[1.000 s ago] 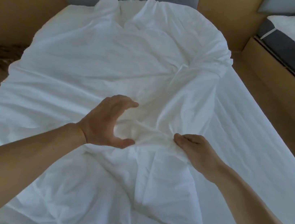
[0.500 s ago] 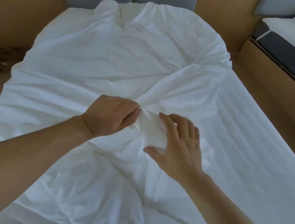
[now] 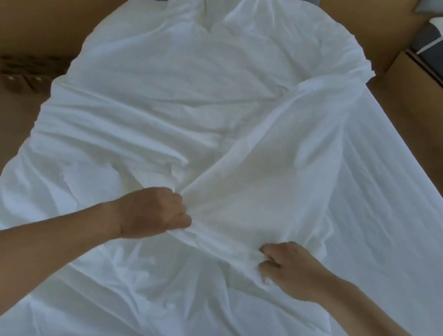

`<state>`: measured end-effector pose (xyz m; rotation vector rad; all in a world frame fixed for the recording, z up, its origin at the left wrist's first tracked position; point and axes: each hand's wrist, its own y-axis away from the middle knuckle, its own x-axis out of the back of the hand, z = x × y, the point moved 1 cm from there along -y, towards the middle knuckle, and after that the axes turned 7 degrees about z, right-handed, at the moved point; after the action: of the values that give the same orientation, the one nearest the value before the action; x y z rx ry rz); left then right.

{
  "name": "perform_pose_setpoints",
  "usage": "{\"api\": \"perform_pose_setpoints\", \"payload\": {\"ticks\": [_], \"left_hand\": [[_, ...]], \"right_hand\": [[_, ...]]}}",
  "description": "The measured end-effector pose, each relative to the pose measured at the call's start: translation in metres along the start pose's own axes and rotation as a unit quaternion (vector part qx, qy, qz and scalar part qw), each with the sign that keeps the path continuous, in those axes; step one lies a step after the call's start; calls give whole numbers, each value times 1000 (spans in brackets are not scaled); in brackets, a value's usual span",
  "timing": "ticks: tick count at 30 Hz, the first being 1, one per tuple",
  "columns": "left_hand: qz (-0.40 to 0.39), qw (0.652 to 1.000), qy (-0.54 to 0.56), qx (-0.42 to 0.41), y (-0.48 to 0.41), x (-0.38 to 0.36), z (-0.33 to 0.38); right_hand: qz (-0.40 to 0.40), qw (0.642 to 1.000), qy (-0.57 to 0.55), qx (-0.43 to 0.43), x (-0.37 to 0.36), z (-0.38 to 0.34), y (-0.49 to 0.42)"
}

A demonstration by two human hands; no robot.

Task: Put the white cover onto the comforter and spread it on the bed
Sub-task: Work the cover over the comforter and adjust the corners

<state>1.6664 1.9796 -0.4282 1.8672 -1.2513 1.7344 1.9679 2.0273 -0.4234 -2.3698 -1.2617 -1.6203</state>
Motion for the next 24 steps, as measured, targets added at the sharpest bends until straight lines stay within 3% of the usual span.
{"api": "perform_pose_setpoints", "payload": {"ticks": [2, 3, 6, 8, 12, 14, 15, 17, 19, 21, 23, 24], "left_hand": [[53, 980, 48, 188, 3, 2, -10], [88, 948, 76, 296, 2, 9, -12], [139, 804, 241, 526, -12, 39, -2], [137, 741, 342, 561, -25, 58, 12], [156, 770, 315, 533, -11, 80, 19], [114, 738, 239, 621, 30, 73, 3], [48, 713, 173, 678, 56, 67, -5], [-125, 647, 61, 750, 102, 54, -11], [-209, 561, 33, 800, 135, 41, -4], [-128, 518, 117, 837, 145, 34, 2], [12, 533, 180, 827, 135, 32, 7], [51, 559, 184, 807, 124, 33, 10]], "right_hand": [[19, 999, 39, -9, -4, 1, -7], [42, 998, 50, 10, -6, -6, -8], [203, 970, 48, 128, -11, -56, -6], [272, 954, 22, 123, -14, -94, -14], [310, 947, -24, 78, -15, -138, -41], [280, 940, -196, 8, -3, -131, -48], [249, 909, -332, -27, 5, -128, -46], [205, 787, -577, -80, 21, -122, -39], [168, 698, -684, -129, 25, -116, -41], [156, 686, -684, -194, 15, -112, -49], [157, 708, -646, -237, 4, -106, -61], [163, 726, -620, -251, 0, -102, -67]]}}
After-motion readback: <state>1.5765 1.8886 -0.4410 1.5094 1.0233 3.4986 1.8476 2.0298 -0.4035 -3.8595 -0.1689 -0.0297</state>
